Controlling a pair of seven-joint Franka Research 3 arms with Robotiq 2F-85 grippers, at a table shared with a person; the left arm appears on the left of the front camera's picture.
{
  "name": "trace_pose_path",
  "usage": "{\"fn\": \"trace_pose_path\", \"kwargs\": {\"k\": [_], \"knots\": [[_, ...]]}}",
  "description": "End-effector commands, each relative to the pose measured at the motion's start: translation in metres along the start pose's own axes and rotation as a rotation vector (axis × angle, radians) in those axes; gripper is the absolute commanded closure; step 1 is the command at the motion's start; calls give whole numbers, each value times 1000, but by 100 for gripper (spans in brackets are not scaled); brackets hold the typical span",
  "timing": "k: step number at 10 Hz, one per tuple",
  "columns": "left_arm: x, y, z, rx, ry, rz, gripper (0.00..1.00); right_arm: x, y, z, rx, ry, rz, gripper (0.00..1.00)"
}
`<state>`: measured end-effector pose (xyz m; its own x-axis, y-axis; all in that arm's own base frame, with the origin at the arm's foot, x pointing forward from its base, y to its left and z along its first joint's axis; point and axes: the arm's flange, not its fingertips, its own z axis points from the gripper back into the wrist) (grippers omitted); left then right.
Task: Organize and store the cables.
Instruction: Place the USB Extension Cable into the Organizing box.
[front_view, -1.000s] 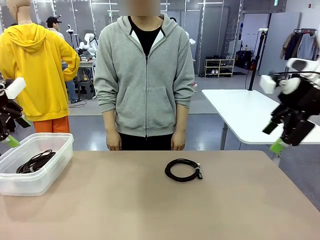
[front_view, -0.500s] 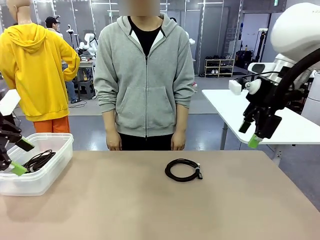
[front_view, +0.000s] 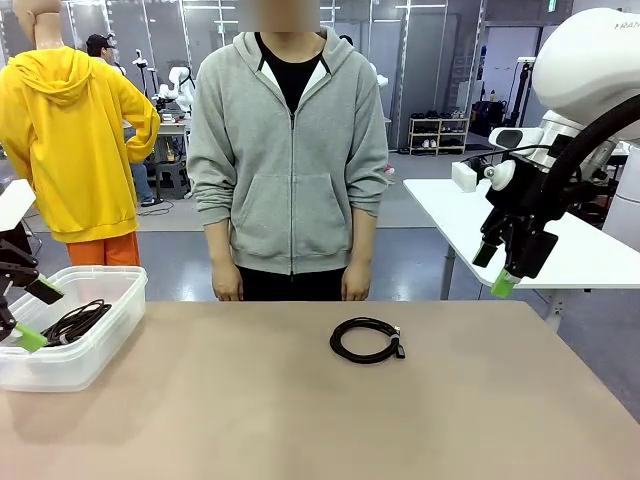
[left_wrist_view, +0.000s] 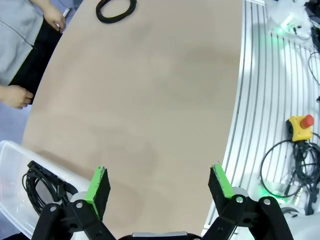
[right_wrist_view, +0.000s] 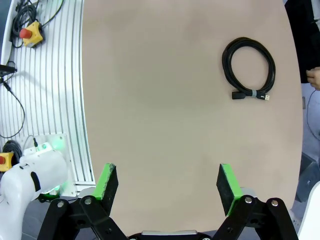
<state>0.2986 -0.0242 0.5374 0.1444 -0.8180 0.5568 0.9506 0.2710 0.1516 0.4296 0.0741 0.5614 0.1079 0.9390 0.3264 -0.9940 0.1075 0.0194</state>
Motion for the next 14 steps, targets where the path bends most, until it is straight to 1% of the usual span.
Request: {"fn": "trace_pose_path", "kwargs": {"k": [1, 3, 4, 5, 6, 8, 9, 10, 11, 14], "knots": [[3, 3, -2, 12, 3, -11, 0, -1, 1, 1, -2, -2, -5, 0], [3, 3, -2, 12, 3, -11, 0, 0, 0, 0, 0, 0, 0, 0], [3, 3, -2, 12, 3, -11, 0, 15, -18, -7, -8, 7, -230, 0], [3, 3, -2, 12, 3, -11, 0, 36, -39, -19, 17, 36, -370, 0], [3, 3, -2, 12, 3, -11, 0, 57, -54, -28, 28, 76, -390, 0], [3, 3, -2, 12, 3, -11, 0, 101, -80, -51, 23, 213, -487, 0], [3, 3, -2, 12, 3, -11, 0, 118, -89, -65, 5, 278, -540, 0], [3, 3, -2, 12, 3, -11, 0, 130, -98, -77, -45, 348, -641, 0], [3, 3, -2, 12, 3, -11, 0, 140, -105, -89, -50, 381, -685, 0], [3, 3, -2, 12, 3, -11, 0, 147, -107, -109, -34, 322, -747, 0]]}}
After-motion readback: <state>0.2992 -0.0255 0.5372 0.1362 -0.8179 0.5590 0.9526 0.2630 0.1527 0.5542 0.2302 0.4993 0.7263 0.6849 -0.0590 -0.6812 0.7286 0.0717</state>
